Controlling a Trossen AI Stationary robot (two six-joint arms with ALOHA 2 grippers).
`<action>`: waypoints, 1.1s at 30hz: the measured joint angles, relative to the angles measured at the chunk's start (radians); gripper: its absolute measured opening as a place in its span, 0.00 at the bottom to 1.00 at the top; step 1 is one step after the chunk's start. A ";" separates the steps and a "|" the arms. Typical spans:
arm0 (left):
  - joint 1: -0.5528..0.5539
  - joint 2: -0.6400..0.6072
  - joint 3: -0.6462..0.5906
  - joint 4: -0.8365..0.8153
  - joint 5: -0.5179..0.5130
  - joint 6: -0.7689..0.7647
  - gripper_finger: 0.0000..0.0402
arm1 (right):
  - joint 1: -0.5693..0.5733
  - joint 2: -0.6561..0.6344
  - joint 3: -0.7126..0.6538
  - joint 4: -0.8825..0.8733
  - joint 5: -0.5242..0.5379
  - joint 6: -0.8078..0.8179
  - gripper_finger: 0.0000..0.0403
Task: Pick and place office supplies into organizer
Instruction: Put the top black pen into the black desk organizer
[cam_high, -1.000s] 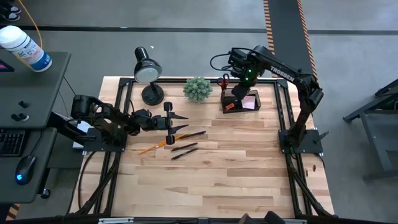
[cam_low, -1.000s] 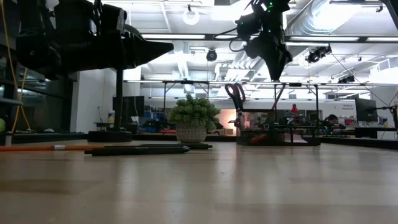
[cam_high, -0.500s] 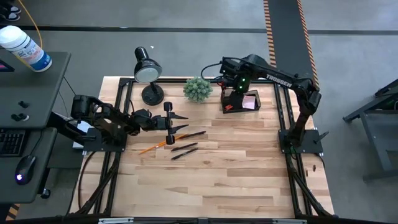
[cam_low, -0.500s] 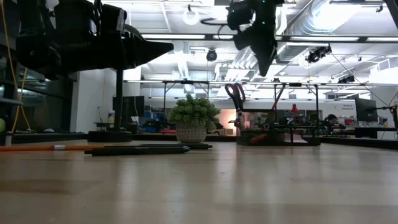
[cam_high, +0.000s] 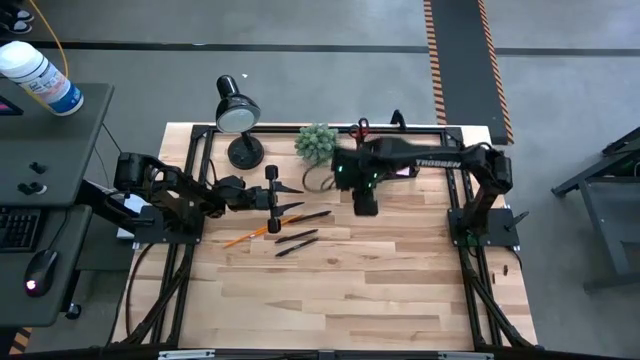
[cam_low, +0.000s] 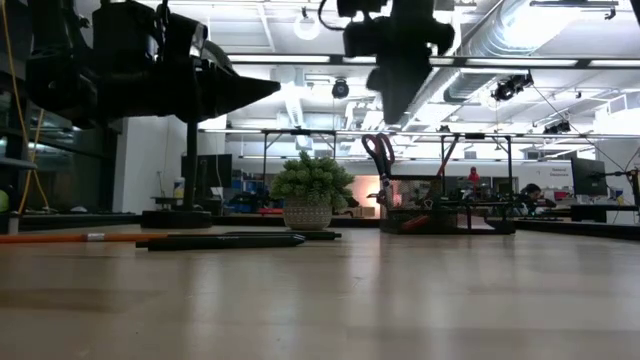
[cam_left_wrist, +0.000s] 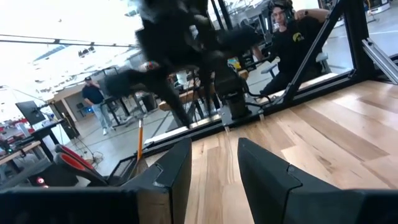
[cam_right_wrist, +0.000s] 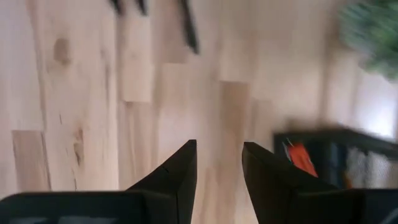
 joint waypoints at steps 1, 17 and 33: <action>0.000 0.000 0.000 0.000 0.000 0.000 0.29 | 0.013 0.000 -0.033 0.036 -0.008 -0.011 0.29; 0.000 0.000 0.000 -0.002 0.000 0.000 0.29 | 0.005 -0.090 -0.550 0.795 -0.185 -0.079 0.29; 0.000 0.000 0.012 -0.006 0.000 0.003 0.29 | -0.036 -0.245 -1.162 1.885 -0.331 0.041 0.29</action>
